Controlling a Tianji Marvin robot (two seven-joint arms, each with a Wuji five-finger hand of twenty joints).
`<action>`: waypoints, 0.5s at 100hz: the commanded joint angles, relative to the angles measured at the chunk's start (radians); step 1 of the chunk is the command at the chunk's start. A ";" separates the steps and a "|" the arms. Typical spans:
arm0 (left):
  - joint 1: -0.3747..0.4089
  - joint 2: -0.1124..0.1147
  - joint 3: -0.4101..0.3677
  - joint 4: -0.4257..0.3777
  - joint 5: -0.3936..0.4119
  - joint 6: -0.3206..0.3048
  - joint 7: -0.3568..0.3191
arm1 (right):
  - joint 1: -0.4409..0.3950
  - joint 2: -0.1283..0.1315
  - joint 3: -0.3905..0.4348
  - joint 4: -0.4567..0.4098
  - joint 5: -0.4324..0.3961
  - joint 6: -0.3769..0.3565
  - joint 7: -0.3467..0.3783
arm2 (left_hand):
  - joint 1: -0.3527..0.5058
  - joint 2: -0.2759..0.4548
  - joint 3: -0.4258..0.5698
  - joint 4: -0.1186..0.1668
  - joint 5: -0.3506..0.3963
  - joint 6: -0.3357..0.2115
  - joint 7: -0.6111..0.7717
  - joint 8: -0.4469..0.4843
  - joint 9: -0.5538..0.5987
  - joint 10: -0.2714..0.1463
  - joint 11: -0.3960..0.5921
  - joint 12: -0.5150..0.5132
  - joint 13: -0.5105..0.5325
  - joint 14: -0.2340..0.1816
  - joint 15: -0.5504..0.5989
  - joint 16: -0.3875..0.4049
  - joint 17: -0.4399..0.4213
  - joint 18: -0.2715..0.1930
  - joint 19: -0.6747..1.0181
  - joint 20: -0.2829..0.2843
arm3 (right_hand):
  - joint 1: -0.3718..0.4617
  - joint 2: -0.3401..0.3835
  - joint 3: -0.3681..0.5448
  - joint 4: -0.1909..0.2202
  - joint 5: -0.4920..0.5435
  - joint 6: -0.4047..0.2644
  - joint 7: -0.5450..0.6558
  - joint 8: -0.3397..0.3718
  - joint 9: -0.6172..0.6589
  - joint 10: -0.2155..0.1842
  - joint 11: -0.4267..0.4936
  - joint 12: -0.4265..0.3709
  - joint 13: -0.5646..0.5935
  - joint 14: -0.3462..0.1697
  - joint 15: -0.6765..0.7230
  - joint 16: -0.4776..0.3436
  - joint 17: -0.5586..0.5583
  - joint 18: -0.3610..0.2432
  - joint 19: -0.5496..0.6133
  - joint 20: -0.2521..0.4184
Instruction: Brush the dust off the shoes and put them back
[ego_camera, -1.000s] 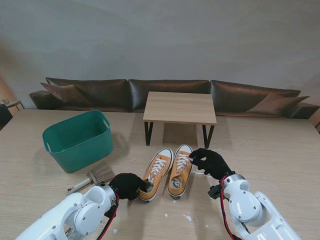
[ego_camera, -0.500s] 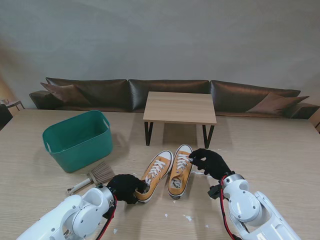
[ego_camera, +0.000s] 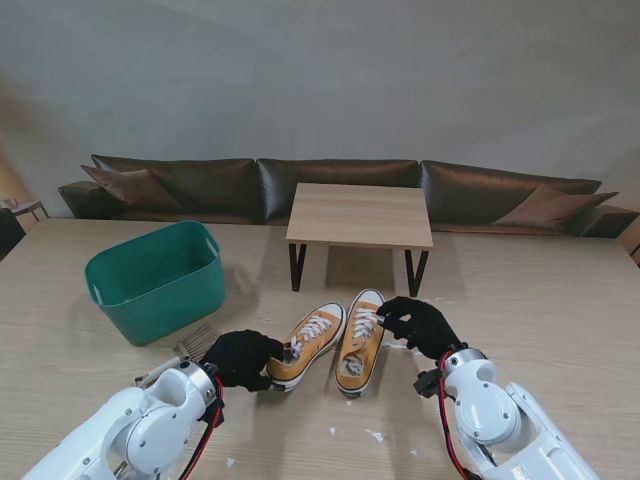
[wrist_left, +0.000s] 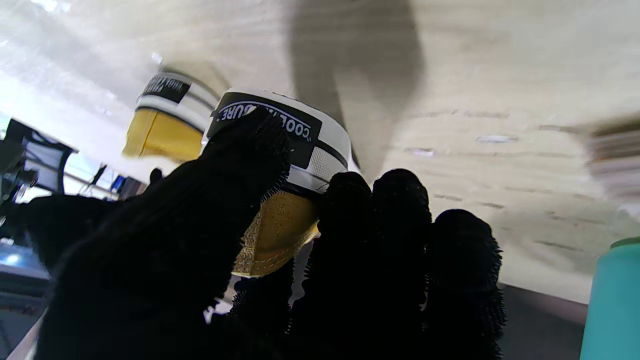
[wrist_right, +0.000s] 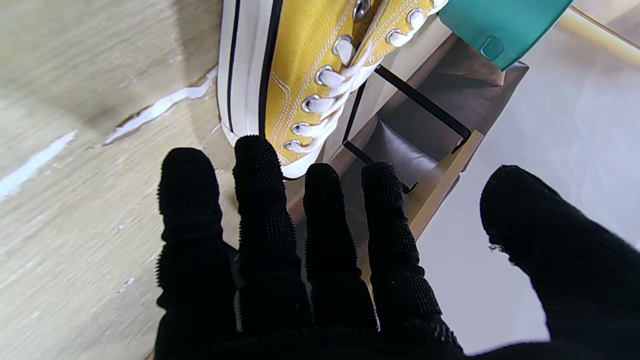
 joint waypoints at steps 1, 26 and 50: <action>-0.013 -0.005 -0.015 -0.037 -0.009 -0.011 -0.030 | -0.006 -0.010 -0.006 -0.005 -0.012 -0.015 -0.006 | -0.001 0.039 0.022 -0.026 0.052 0.131 0.206 0.145 0.032 0.007 -0.017 0.005 0.054 0.011 -0.014 0.001 0.016 0.028 0.031 -0.008 | -0.030 0.020 0.017 0.023 -0.019 -0.012 -0.009 -0.023 -0.018 0.009 -0.006 -0.012 0.007 0.002 -0.001 0.001 -0.273 0.013 0.003 0.007; -0.062 0.000 -0.038 -0.083 -0.063 -0.054 -0.099 | -0.019 -0.016 -0.030 -0.025 -0.083 -0.078 -0.085 | -0.021 0.058 0.095 -0.035 -0.006 0.137 0.259 0.187 0.064 -0.002 -0.054 0.016 0.083 0.003 -0.038 0.006 0.038 0.043 0.020 -0.013 | -0.018 -0.050 -0.006 0.013 -0.132 -0.049 -0.016 -0.017 -0.182 -0.020 0.004 -0.013 -0.139 -0.026 -0.044 -0.019 -0.366 -0.026 -0.060 0.002; -0.106 0.008 -0.054 -0.146 -0.134 -0.072 -0.189 | 0.008 -0.008 -0.078 -0.048 -0.184 -0.112 -0.103 | -0.033 0.068 0.094 -0.039 -0.019 0.125 0.270 0.190 0.072 -0.015 -0.052 0.023 0.103 -0.022 -0.041 0.010 0.051 0.045 0.013 -0.017 | -0.002 -0.146 -0.063 -0.002 -0.319 -0.099 -0.058 -0.028 -0.370 -0.070 0.019 -0.023 -0.280 -0.078 -0.104 -0.059 -0.461 -0.085 -0.202 -0.014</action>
